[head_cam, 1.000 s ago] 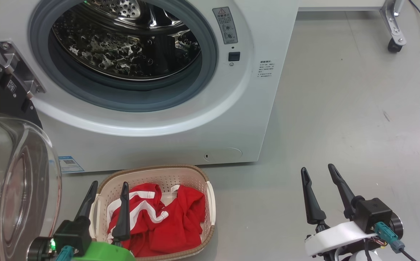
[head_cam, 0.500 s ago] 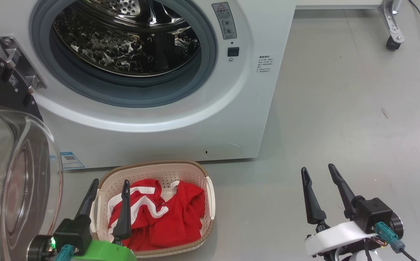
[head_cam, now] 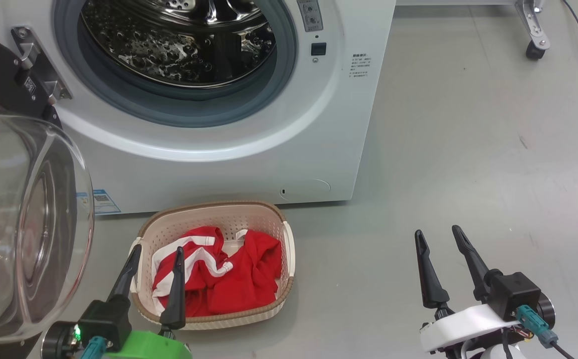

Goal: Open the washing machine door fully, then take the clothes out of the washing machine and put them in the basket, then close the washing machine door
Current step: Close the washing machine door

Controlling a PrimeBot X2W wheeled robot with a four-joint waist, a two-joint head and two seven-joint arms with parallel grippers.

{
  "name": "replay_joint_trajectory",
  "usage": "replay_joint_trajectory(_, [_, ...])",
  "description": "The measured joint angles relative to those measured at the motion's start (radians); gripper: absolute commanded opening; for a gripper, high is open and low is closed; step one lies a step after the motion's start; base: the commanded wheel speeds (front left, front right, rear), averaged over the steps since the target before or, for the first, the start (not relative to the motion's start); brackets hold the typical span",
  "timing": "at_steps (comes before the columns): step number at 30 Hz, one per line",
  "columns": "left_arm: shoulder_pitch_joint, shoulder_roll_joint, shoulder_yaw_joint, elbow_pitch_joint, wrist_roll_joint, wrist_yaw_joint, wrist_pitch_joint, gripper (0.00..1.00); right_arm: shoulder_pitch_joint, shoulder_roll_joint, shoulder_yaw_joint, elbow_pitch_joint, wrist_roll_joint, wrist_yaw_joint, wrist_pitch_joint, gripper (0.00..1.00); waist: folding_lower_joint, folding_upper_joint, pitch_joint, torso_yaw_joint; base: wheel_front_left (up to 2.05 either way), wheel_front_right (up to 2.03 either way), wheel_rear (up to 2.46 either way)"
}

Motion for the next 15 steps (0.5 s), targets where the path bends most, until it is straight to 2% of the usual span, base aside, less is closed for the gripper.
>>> replay_joint_trajectory(15, [0.015, 0.001, 0.002, -0.014, 0.0, 0.0, 0.006, 1.0, 0.0, 0.0, 0.0, -0.001, 0.0, -0.001, 0.0, 1.0, 0.0, 0.0, 0.002, 0.0, -0.45, 0.45, 0.0])
